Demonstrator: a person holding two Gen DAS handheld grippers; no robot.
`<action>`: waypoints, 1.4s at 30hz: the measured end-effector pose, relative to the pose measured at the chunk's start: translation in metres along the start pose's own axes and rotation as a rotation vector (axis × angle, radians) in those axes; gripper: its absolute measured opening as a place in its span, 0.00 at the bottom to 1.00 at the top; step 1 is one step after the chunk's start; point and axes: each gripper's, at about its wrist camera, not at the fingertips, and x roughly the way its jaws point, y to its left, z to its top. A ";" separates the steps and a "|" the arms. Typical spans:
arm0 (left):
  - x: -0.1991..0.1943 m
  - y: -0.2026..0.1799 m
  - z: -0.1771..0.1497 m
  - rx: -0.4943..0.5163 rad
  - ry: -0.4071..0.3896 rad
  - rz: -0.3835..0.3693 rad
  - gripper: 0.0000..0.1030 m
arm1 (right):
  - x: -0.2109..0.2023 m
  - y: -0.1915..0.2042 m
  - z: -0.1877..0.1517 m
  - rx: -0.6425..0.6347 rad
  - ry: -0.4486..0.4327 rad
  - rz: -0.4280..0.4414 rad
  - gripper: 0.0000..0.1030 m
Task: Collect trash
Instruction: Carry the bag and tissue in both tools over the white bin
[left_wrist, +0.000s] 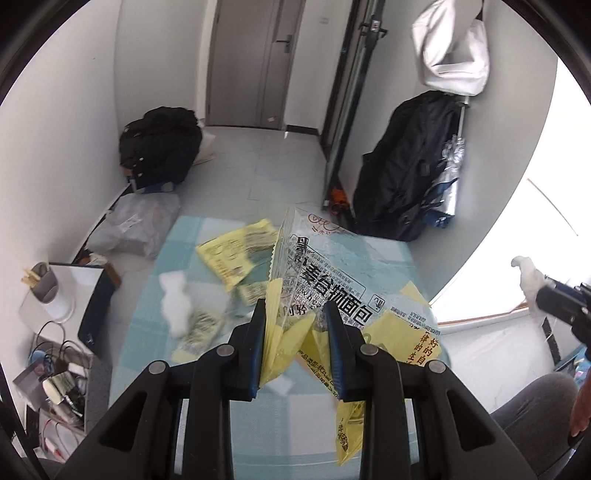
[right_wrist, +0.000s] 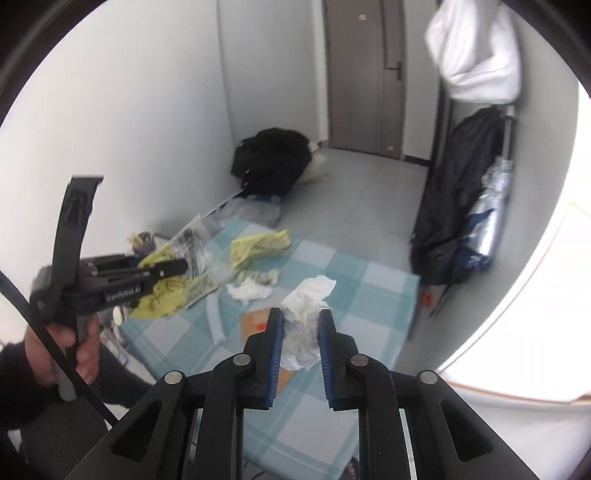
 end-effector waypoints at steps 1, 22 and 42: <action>0.001 -0.008 0.005 0.009 -0.002 -0.013 0.23 | -0.009 -0.008 0.003 0.010 -0.013 -0.014 0.17; 0.112 -0.197 0.025 0.283 0.203 -0.175 0.23 | -0.047 -0.212 -0.090 0.451 0.019 -0.215 0.17; 0.264 -0.282 -0.055 0.375 0.738 -0.190 0.23 | 0.127 -0.289 -0.246 0.898 0.302 0.017 0.19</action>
